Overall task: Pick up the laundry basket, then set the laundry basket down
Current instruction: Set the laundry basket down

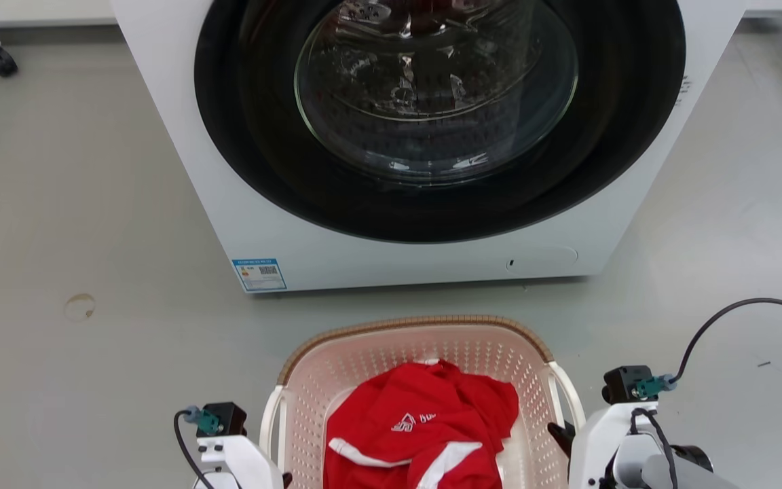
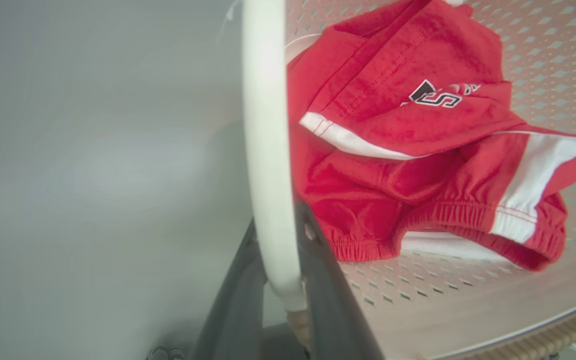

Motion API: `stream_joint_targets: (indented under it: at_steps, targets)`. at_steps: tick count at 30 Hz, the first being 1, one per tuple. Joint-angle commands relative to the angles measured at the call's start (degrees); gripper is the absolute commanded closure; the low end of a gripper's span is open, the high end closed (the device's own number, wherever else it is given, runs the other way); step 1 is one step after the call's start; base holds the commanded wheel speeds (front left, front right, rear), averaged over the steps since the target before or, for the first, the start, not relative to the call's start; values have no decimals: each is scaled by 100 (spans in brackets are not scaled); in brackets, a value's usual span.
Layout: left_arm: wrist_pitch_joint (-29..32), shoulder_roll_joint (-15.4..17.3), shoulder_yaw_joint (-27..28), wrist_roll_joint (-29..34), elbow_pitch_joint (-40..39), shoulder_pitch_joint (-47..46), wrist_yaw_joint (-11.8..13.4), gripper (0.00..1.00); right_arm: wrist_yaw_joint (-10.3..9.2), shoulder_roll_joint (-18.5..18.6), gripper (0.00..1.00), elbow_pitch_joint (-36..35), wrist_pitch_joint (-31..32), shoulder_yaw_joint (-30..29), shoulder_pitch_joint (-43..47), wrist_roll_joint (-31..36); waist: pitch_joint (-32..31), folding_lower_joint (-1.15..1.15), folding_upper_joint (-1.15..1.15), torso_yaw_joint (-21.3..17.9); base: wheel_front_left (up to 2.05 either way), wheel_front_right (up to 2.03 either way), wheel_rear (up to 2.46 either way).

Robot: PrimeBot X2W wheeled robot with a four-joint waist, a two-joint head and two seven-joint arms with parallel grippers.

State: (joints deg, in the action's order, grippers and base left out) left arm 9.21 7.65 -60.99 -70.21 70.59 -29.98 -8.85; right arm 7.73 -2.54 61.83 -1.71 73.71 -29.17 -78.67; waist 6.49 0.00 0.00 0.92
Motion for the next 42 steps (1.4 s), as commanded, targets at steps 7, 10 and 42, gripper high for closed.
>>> stream_joint_targets:
  at_steps: [7,10,42]
  targets:
    - [-234,666,70,99,333,-488,136,100,-24,542,100,315,-312,-36,-381,-1,520,0,0,-12,0,0,0]
    - [-267,635,58,123,334,-615,136,100,-24,542,100,336,-358,-36,-497,8,755,0,0,-18,0,0,0]
    - [-980,285,-48,452,336,-2629,139,100,-24,542,100,741,-1179,-37,-2260,134,3614,0,0,184,0,0,0]
